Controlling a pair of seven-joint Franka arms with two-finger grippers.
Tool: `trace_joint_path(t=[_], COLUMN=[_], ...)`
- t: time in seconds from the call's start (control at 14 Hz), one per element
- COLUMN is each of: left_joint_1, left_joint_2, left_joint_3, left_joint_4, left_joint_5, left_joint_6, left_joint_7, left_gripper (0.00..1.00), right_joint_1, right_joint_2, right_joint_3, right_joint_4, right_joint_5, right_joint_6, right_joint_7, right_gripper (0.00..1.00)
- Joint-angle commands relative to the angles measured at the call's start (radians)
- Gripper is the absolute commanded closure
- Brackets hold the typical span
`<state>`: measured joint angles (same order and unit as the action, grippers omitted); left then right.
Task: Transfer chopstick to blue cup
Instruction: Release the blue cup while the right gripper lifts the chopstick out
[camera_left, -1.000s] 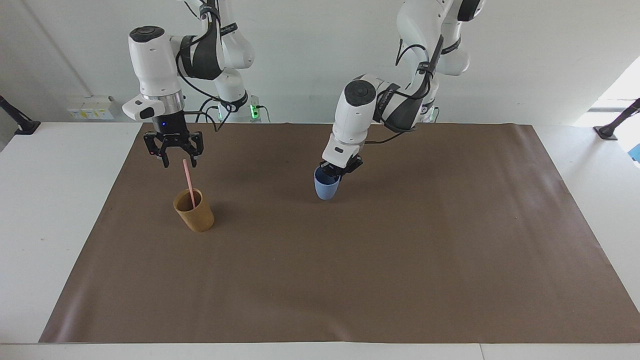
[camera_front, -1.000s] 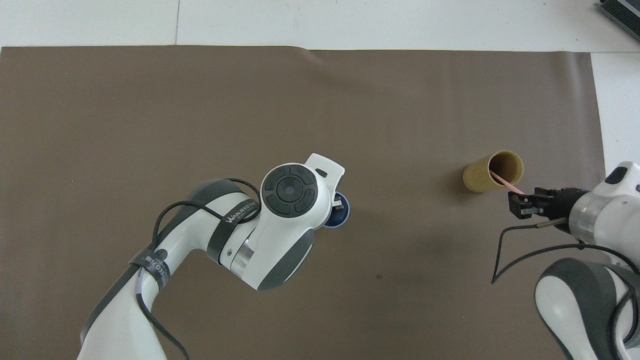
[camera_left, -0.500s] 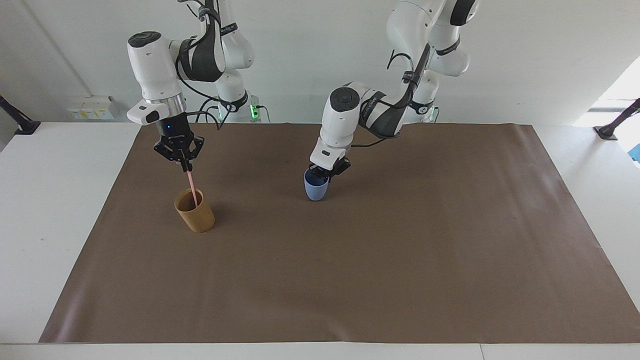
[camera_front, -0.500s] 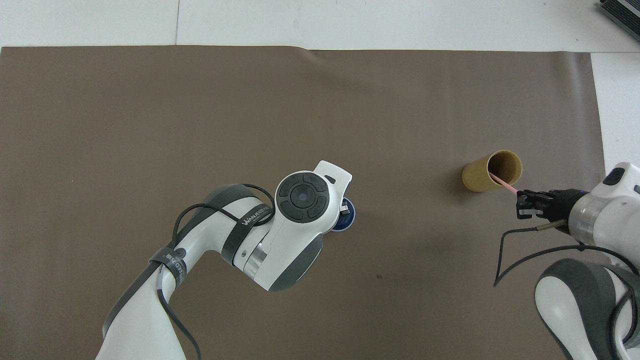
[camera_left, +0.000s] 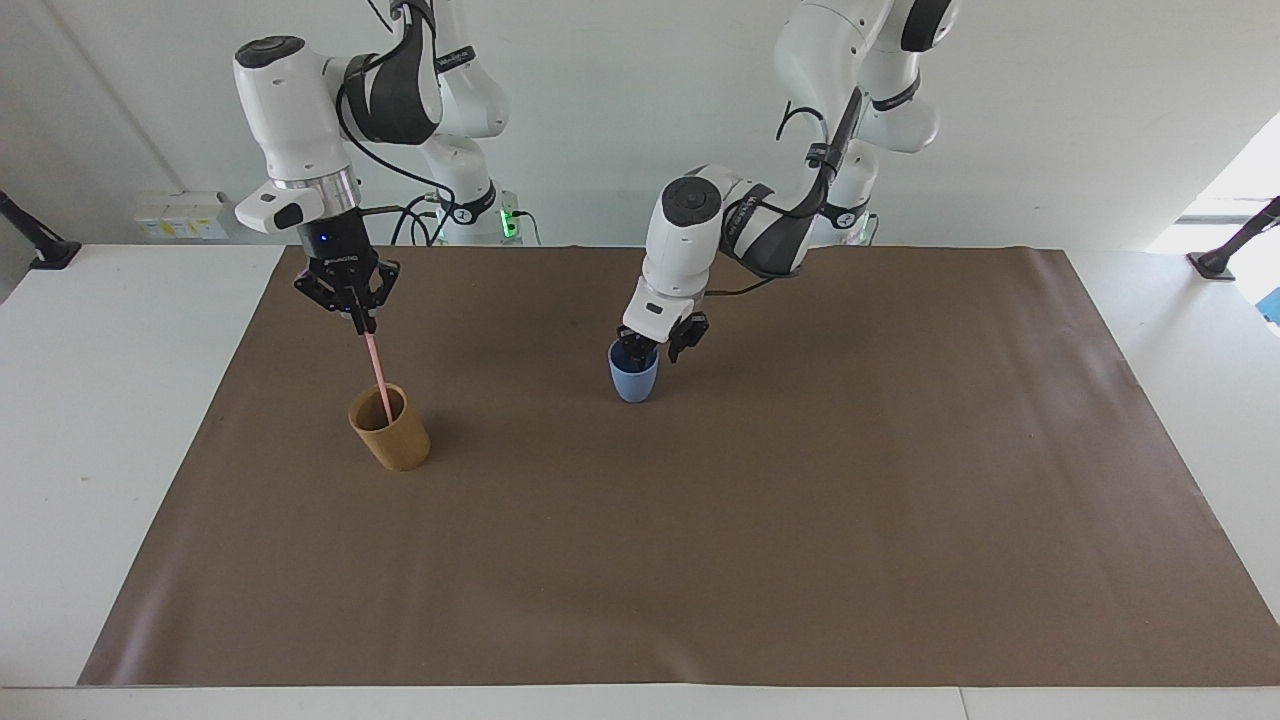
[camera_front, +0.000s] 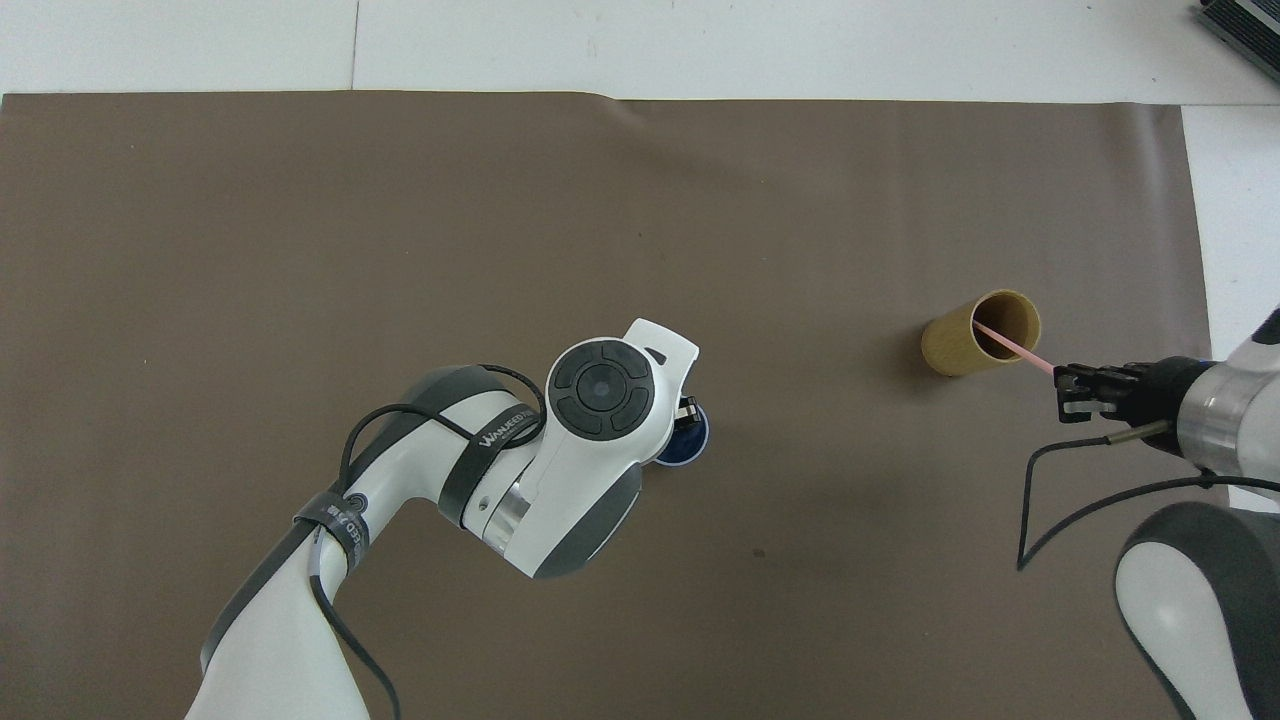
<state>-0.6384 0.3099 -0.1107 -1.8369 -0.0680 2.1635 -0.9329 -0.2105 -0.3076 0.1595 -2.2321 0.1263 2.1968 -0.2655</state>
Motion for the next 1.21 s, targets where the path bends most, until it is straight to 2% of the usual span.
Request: trace_joint_path(t=[0.0, 0.14, 0.43, 0.64, 0.79, 1.0, 1.14], left_joint_1=[0.032, 0.064, 0.187, 0.291, 0.356, 0.452, 0.512], left_joint_2=[-0.058, -0.101, -0.201, -0.258, -0.278, -0.316, -0.331], left_joint_3=[0.017, 0.019, 0.016, 0.016, 0.016, 0.017, 0.017], left_joint_4=[0.004, 0.014, 0.005, 0.002, 0.001, 0.001, -0.001], left_joint_5=[0.034, 0.046, 0.053, 0.053, 0.053, 0.051, 0.05], left_joint_6=[-0.077, -0.12, -0.211, -0.286, -0.333, -0.393, -0.421], left_joint_7=[-0.009, -0.004, 0.112, 0.236, 0.327, 0.462, 0.544], left_gripper=[0.0, 0.0, 0.0, 0.0, 0.0, 0.0, 0.0], right_joint_1=[0.0, -0.007, 0.0, 0.002, 0.009, 0.087, 0.15], right_joint_2=[0.038, 0.059, 0.099, 0.142, 0.147, 0.139, 0.139], right_joint_3=[0.003, 0.003, 0.005, 0.009, 0.02, 0.038, 0.04], right_joint_4=[0.162, 0.234, 0.339, 0.428, 0.436, 0.43, 0.43], right_joint_5=[0.007, 0.006, -0.046, -0.059, -0.059, -0.05, -0.039], right_joint_6=[-0.19, -0.291, -0.324, -0.414, -0.446, -0.46, -0.44], right_joint_7=[0.058, 0.094, 0.1, 0.167, 0.264, 0.383, 0.541], right_gripper=[1.0, 1.0, 1.0, 1.0, 1.0, 1.0, 1.0])
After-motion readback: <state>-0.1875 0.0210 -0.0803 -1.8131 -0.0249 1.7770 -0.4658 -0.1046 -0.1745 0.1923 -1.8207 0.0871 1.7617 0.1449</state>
